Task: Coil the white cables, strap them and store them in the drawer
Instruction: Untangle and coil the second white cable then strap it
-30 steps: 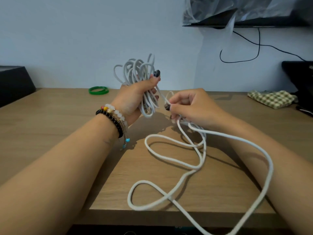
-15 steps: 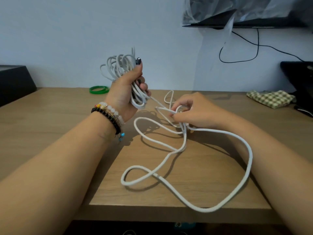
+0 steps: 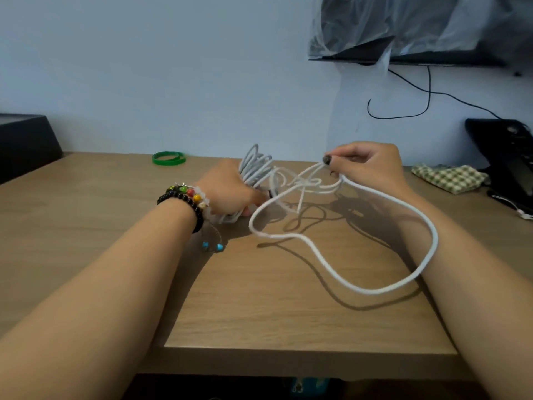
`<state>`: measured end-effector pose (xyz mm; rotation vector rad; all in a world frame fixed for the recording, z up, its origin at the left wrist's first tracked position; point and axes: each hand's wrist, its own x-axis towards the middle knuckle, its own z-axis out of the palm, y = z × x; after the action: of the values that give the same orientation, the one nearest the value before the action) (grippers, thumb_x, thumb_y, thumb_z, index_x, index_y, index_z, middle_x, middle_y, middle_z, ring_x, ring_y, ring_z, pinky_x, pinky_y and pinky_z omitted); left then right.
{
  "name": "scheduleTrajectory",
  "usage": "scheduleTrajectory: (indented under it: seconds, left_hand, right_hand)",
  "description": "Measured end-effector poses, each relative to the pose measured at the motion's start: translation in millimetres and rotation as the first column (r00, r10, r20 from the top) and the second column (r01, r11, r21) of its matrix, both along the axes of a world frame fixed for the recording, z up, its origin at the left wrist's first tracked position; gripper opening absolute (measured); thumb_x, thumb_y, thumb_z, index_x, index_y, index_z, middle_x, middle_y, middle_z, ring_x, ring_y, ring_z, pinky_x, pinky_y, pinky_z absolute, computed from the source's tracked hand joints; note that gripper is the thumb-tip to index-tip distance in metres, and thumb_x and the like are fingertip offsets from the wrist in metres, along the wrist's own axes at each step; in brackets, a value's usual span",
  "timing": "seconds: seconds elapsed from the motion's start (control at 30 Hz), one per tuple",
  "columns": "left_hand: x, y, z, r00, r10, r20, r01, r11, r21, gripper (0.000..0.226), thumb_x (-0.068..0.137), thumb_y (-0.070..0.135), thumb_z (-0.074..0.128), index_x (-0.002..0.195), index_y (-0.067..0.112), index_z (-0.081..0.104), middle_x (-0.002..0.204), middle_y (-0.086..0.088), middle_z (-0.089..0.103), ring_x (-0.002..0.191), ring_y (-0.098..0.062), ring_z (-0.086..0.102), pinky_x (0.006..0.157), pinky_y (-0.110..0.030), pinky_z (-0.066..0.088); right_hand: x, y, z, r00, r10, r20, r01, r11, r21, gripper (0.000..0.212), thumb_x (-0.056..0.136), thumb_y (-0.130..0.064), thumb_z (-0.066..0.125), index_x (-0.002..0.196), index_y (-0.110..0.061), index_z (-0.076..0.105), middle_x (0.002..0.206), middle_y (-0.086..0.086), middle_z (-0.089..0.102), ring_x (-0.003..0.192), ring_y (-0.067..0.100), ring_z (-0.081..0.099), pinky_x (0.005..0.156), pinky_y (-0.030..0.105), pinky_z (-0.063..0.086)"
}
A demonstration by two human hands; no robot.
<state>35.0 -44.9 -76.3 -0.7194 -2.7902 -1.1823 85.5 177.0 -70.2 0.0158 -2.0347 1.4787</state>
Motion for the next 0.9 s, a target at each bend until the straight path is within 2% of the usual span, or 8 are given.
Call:
scheduleTrajectory:
  seconds: [0.07, 0.13, 0.27, 0.4, 0.5, 0.67, 0.77, 0.9]
  left_hand:
    - [-1.8, -2.0, -0.9, 1.0, 0.005, 0.003, -0.005, 1.0, 0.001, 0.018, 0.079, 0.023, 0.077, 0.068, 0.013, 0.067, 0.058, 0.003, 0.064, 0.048, -0.006, 0.057, 0.049, -0.019, 0.048]
    - [-1.7, -2.7, -0.4, 1.0, -0.003, 0.031, 0.003, 1.0, 0.009, 0.015, 0.081, 0.017, 0.074, 0.071, 0.009, 0.067, 0.056, 0.004, 0.064, 0.045, -0.005, 0.057, 0.047, -0.017, 0.049]
    - [-1.9, -3.4, -0.9, 0.998, -0.024, 0.06, 0.023, 1.0, 0.015, 0.017, 0.081, 0.022, 0.076, 0.076, 0.007, 0.071, 0.052, 0.006, 0.063, 0.043, -0.003, 0.056, 0.05, -0.016, 0.05]
    - [0.0, -0.4, 0.2, 0.989, -0.079, 0.125, 0.074, 0.996, 0.046, 0.018, 0.082, 0.022, 0.076, 0.072, 0.009, 0.068, 0.055, 0.003, 0.066, 0.048, -0.004, 0.059, 0.051, -0.017, 0.051]
    - [4.3, 0.7, 0.5, 0.957, -0.172, 0.235, 0.15, 0.983, 0.106, 0.016, 0.084, 0.018, 0.072, 0.085, 0.002, 0.073, 0.08, -0.01, 0.075, 0.066, -0.017, 0.067, 0.066, -0.025, 0.057]
    - [5.2, 0.3, -1.5, 0.895, -0.266, 0.359, 0.151, 0.936, 0.317, 0.021, 0.093, 0.018, 0.061, 0.079, 0.002, 0.064, 0.056, 0.0, 0.065, 0.042, -0.009, 0.049, 0.045, -0.02, 0.046]
    - [4.9, 0.3, -0.3, 0.861, -0.314, 0.401, 0.084, 0.865, 0.495, 0.025, 0.097, 0.017, 0.056, 0.075, 0.005, 0.058, 0.051, -0.001, 0.059, 0.038, -0.008, 0.045, 0.04, -0.019, 0.044]
    - [-0.8, -2.7, -1.0, 0.847, -0.318, 0.426, 0.006, 0.807, 0.59, 0.027, 0.093, 0.02, 0.061, 0.069, 0.008, 0.056, 0.05, -0.001, 0.052, 0.036, -0.009, 0.042, 0.039, -0.018, 0.041]
  right_hand:
    - [-1.8, 6.3, 1.9, 0.997, -0.026, -0.067, 0.019, 0.994, -0.105, 0.014, 0.08, 0.003, 0.072, 0.078, -0.012, 0.072, 0.054, -0.007, 0.068, 0.051, 0.003, 0.063, 0.056, 0.017, 0.051]
    - [-2.4, 14.8, 3.5, 0.99, -0.078, -0.119, 0.054, 0.98, -0.193, 0.009, 0.082, 0.002, 0.071, 0.085, -0.006, 0.071, 0.054, -0.006, 0.068, 0.053, 0.005, 0.065, 0.056, 0.017, 0.051]
    - [-4.6, 28.0, 0.9, 0.979, -0.159, -0.126, 0.115, 0.947, -0.299, 0.011, 0.083, -0.002, 0.07, 0.094, -0.004, 0.071, 0.06, -0.005, 0.068, 0.055, 0.008, 0.064, 0.053, 0.021, 0.052]
    - [-11.7, 25.2, -5.0, 0.988, -0.118, -0.101, 0.068, 0.912, -0.404, 0.009, 0.083, -0.001, 0.071, 0.085, -0.009, 0.072, 0.066, 0.001, 0.071, 0.065, 0.014, 0.068, 0.069, 0.024, 0.055]
    - [-14.2, 21.5, -7.0, 0.991, -0.098, -0.089, 0.054, 0.914, -0.403, 0.017, 0.082, 0.003, 0.069, 0.08, -0.013, 0.071, 0.068, 0.003, 0.07, 0.071, 0.019, 0.068, 0.078, 0.029, 0.058]
    - [-13.9, 22.0, -9.6, 0.995, -0.028, -0.091, -0.013, 0.905, -0.426, 0.015, 0.083, 0.003, 0.067, 0.082, -0.012, 0.07, 0.068, 0.005, 0.072, 0.069, 0.018, 0.071, 0.07, 0.026, 0.056]
    - [-14.1, 23.4, -10.4, 0.996, 0.031, -0.087, -0.067, 0.891, -0.449, 0.013, 0.084, 0.006, 0.066, 0.086, -0.007, 0.068, 0.069, 0.006, 0.072, 0.069, 0.018, 0.07, 0.067, 0.024, 0.057]
    - [-19.8, 23.3, -13.4, 0.985, 0.148, -0.087, -0.172, 0.84, -0.515, 0.011, 0.083, 0.007, 0.065, 0.093, 0.001, 0.066, 0.069, 0.006, 0.072, 0.068, 0.018, 0.07, 0.068, 0.023, 0.056]
